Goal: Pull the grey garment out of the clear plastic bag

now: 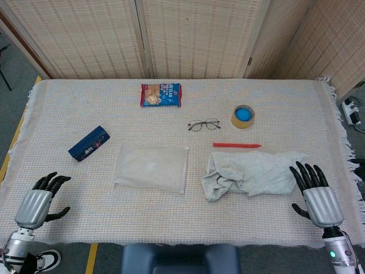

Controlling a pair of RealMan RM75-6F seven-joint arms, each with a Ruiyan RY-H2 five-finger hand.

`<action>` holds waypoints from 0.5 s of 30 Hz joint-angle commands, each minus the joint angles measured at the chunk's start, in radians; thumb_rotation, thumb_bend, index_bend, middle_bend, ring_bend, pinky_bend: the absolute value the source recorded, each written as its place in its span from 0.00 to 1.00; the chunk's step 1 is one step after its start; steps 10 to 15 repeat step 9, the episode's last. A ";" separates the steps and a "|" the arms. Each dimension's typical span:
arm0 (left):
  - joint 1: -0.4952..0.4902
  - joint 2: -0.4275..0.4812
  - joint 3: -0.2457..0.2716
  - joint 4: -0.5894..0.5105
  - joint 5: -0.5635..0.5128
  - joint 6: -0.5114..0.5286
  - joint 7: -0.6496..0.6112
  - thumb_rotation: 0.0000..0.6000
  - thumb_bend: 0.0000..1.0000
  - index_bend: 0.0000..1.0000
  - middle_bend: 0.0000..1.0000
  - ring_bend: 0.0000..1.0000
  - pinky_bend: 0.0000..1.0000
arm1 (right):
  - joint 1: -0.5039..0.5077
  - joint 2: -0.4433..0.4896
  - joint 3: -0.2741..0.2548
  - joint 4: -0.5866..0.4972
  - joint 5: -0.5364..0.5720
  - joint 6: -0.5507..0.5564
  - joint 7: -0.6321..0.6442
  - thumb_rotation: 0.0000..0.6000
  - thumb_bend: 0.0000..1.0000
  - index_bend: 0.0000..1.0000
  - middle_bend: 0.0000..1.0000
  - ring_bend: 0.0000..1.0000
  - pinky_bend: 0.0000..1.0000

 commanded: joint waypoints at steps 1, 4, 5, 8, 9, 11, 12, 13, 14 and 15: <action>0.024 0.014 -0.005 -0.009 0.013 0.029 -0.014 1.00 0.22 0.25 0.25 0.12 0.19 | -0.012 0.001 -0.005 -0.006 0.002 0.001 0.015 1.00 0.10 0.00 0.00 0.00 0.00; 0.032 0.017 -0.006 -0.011 0.022 0.032 -0.008 1.00 0.22 0.25 0.25 0.12 0.19 | -0.014 0.011 -0.002 -0.011 0.008 -0.006 0.023 1.00 0.10 0.00 0.00 0.00 0.00; 0.032 0.019 -0.005 -0.010 0.024 0.023 -0.006 1.00 0.22 0.26 0.25 0.12 0.19 | -0.015 0.012 0.000 -0.013 0.009 -0.005 0.025 1.00 0.11 0.00 0.00 0.00 0.00; 0.030 0.018 -0.005 -0.007 0.019 -0.002 0.009 1.00 0.22 0.25 0.25 0.12 0.18 | -0.014 0.011 0.004 -0.016 0.011 -0.008 0.025 1.00 0.10 0.00 0.00 0.00 0.00; 0.031 0.018 -0.005 -0.008 0.017 -0.011 0.014 1.00 0.22 0.25 0.25 0.12 0.18 | -0.013 0.010 0.005 -0.015 0.012 -0.012 0.021 1.00 0.10 0.00 0.00 0.00 0.00; 0.031 0.018 -0.005 -0.008 0.017 -0.011 0.014 1.00 0.22 0.25 0.25 0.12 0.18 | -0.013 0.010 0.005 -0.015 0.012 -0.012 0.021 1.00 0.10 0.00 0.00 0.00 0.00; 0.031 0.018 -0.005 -0.008 0.017 -0.011 0.014 1.00 0.22 0.25 0.25 0.12 0.18 | -0.013 0.010 0.005 -0.015 0.012 -0.012 0.021 1.00 0.10 0.00 0.00 0.00 0.00; 0.031 0.018 -0.005 -0.008 0.017 -0.011 0.014 1.00 0.22 0.25 0.25 0.12 0.18 | -0.013 0.010 0.005 -0.015 0.012 -0.012 0.021 1.00 0.10 0.00 0.00 0.00 0.00; 0.031 0.018 -0.005 -0.008 0.017 -0.011 0.014 1.00 0.22 0.25 0.25 0.12 0.18 | -0.013 0.010 0.005 -0.015 0.012 -0.012 0.021 1.00 0.10 0.00 0.00 0.00 0.00; 0.031 0.018 -0.005 -0.008 0.017 -0.011 0.014 1.00 0.22 0.25 0.25 0.12 0.18 | -0.013 0.010 0.005 -0.015 0.012 -0.012 0.021 1.00 0.10 0.00 0.00 0.00 0.00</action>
